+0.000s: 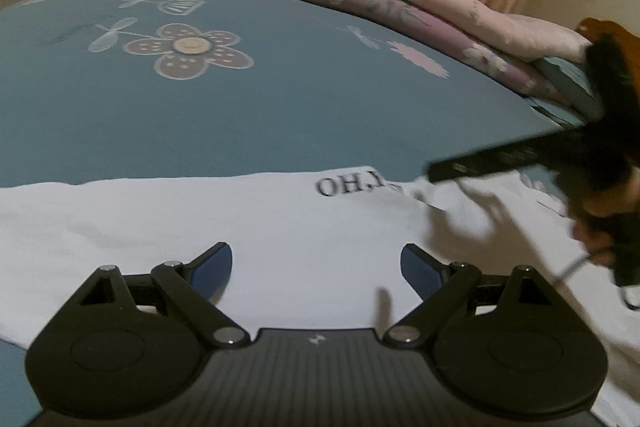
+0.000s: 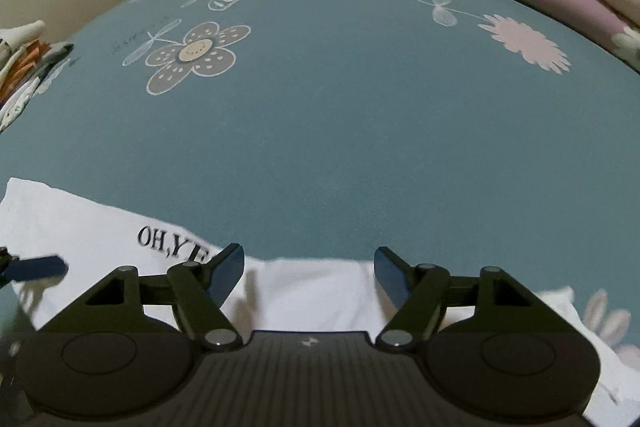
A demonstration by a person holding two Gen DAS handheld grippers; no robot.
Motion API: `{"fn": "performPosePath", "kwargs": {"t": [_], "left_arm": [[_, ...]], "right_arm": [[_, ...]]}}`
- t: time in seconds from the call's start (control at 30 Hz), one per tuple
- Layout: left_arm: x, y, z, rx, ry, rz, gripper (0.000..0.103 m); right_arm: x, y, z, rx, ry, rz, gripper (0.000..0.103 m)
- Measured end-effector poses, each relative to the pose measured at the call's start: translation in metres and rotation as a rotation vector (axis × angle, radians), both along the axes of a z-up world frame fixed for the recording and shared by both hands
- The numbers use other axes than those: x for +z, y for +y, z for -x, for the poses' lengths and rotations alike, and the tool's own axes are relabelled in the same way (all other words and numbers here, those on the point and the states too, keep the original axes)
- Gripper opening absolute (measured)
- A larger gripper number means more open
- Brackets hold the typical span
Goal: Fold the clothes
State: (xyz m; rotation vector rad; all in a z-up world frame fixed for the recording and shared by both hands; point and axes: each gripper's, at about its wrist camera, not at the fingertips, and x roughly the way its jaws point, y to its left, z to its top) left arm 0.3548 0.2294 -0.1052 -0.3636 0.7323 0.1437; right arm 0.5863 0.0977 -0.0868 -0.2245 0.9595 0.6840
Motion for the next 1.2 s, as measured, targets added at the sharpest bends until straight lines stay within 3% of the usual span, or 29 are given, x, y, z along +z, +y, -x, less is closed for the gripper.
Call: {"fn": "performPosePath", "kwargs": {"t": [0.1, 0.2, 0.27, 0.4, 0.5, 0.63, 0.77, 0.87, 0.93, 1.07, 1.2], "left_arm": [[-0.002, 0.003, 0.0, 0.013, 0.008, 0.003, 0.091], [-0.002, 0.002, -0.002, 0.006, 0.01, -0.004, 0.091], [-0.002, 0.002, -0.002, 0.005, 0.012, -0.004, 0.091], [-0.003, 0.0, -0.003, 0.004, 0.018, -0.014, 0.091], [-0.001, 0.001, -0.001, 0.008, 0.012, -0.016, 0.091], [0.002, 0.007, 0.003, 0.048, 0.018, -0.048, 0.091], [-0.001, 0.013, 0.003, 0.082, 0.041, -0.058, 0.091], [-0.004, 0.013, 0.001, 0.088, 0.059, -0.078, 0.091], [-0.005, 0.011, 0.0, 0.086, 0.065, -0.09, 0.092], [-0.002, 0.011, 0.0, 0.093, 0.057, -0.1, 0.092], [0.002, 0.008, 0.003, 0.081, 0.037, -0.092, 0.092]], "right_arm": [[0.001, 0.004, 0.006, -0.001, -0.001, 0.052, 0.076], [-0.019, 0.019, 0.003, -0.011, 0.022, 0.155, 0.076], [-0.028, 0.023, 0.0, -0.018, -0.001, 0.166, 0.078], [-0.028, 0.02, -0.015, -0.09, -0.066, 0.104, 0.078], [-0.024, 0.012, -0.017, -0.115, -0.058, 0.046, 0.077], [-0.006, 0.008, 0.003, -0.045, -0.039, 0.018, 0.077], [-0.006, 0.027, 0.026, 0.054, 0.024, 0.074, 0.077], [-0.023, 0.041, 0.022, 0.029, 0.022, 0.108, 0.077], [-0.029, 0.047, 0.015, -0.007, -0.001, 0.078, 0.085], [-0.02, 0.043, -0.002, -0.047, -0.018, -0.007, 0.083], [0.005, 0.016, 0.012, -0.016, -0.013, -0.021, 0.083]]}}
